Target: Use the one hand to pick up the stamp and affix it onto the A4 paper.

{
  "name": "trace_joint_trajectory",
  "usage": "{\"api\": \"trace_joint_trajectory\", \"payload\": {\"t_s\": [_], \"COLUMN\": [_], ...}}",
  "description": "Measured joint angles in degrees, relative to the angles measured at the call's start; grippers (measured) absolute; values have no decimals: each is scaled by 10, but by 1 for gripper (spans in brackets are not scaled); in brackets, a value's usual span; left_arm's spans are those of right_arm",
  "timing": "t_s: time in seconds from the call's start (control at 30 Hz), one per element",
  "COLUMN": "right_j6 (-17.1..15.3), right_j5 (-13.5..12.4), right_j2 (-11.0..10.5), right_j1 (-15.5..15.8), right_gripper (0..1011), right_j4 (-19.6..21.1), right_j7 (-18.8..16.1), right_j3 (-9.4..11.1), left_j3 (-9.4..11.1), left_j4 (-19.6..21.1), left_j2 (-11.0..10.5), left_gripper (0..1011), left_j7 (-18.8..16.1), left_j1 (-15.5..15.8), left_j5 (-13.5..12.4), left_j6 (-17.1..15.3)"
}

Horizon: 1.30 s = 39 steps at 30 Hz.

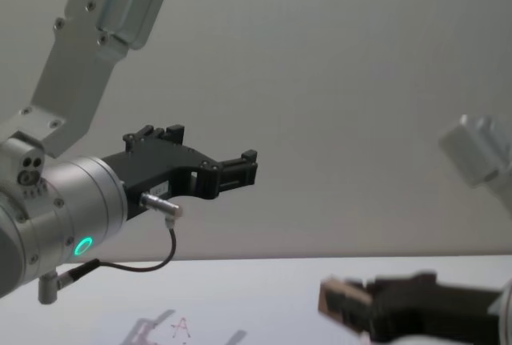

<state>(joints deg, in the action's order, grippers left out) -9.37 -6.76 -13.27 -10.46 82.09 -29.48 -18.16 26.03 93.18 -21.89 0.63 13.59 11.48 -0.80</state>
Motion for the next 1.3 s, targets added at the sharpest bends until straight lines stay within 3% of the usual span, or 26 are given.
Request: {"api": "trace_joint_trajectory", "payload": {"t_s": [0.37, 0.67, 0.97, 1.3], "right_j6": [10, -4, -35, -63], "right_j5": [-63, -116, -166, -189], "right_j2": [-14, -47, -99, -140], "right_j1": [13, 52, 122, 184], "right_gripper": [218, 217, 218, 218], "right_j4": [87, 161, 223, 247], "right_j7": [47, 114, 185, 225], "right_j3": [20, 47, 81, 105], "left_j3": [0, 0, 0, 0], "left_j4": [0, 0, 0, 0], "left_j2": [0, 0, 0, 0], "left_gripper": [1001, 1001, 1001, 1001], "left_j7": [0, 0, 0, 0], "left_j1": [0, 0, 0, 0], "left_j5": [0, 0, 0, 0], "left_j6": [0, 0, 0, 0]}}
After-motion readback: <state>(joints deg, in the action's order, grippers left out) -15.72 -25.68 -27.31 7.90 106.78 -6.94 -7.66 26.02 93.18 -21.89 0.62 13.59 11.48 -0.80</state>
